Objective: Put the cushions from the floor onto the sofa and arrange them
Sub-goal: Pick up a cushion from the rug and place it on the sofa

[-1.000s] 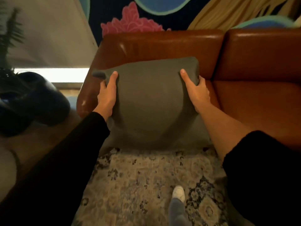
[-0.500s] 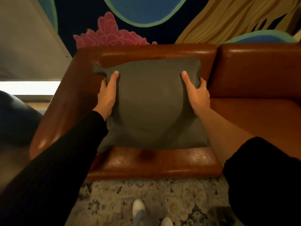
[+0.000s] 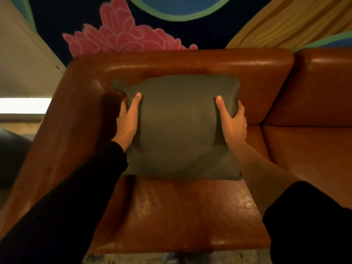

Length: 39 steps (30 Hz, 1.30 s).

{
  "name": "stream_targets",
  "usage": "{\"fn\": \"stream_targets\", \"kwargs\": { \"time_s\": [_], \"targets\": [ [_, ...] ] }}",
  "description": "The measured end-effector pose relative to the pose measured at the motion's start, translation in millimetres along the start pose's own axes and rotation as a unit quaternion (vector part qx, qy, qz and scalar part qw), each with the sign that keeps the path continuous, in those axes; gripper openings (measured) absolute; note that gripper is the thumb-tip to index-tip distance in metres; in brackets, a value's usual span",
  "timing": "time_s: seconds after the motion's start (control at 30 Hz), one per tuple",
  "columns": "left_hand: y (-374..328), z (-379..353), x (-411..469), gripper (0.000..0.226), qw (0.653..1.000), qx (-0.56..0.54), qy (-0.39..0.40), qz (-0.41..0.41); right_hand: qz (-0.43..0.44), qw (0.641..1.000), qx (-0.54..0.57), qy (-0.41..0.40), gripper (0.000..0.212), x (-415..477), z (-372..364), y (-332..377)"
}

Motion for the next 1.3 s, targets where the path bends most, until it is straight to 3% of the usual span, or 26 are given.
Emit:
{"fn": "stream_targets", "kwargs": {
  "time_s": [0.27,0.47,0.73,0.87,1.13,1.3],
  "targets": [
    [42.6,21.8,40.4,0.060,0.996,-0.068,-0.046,-0.020,0.068,0.997,0.010,0.024,0.083,22.1,-62.8,-4.2],
    [68.4,30.7,56.6,0.053,0.993,-0.088,-0.076,-0.030,0.106,0.994,0.012,0.036,0.078,34.0,-96.1,-11.5],
    [113.5,13.0,72.4,0.083,0.995,-0.065,-0.074,-0.029,0.157,0.987,-0.015,0.028,0.092,40.9,-107.3,-41.4],
    [135.9,6.4,75.2,0.078,0.996,-0.054,-0.073,-0.020,0.157,0.987,-0.023,0.029,0.097,34.8,-107.4,-61.9],
    [144.5,2.5,76.0,0.092,0.996,-0.063,-0.065,-0.024,0.155,0.986,-0.037,0.047,0.096,35.4,-108.1,-78.5],
    [131.1,15.9,64.8,0.083,0.985,-0.091,-0.142,-0.021,0.130,0.988,-0.070,0.047,0.101,18.9,-95.9,-77.3]
  ]
}}
Point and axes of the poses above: each hand's wrist, its own x-axis towards the middle knuckle, its own z-axis out of the back of the hand, y = z × x, the point moved 9 cm from there along x, towards the middle knuckle, and after that the axes turned 8 degrees about z, right-handed, at the moved point
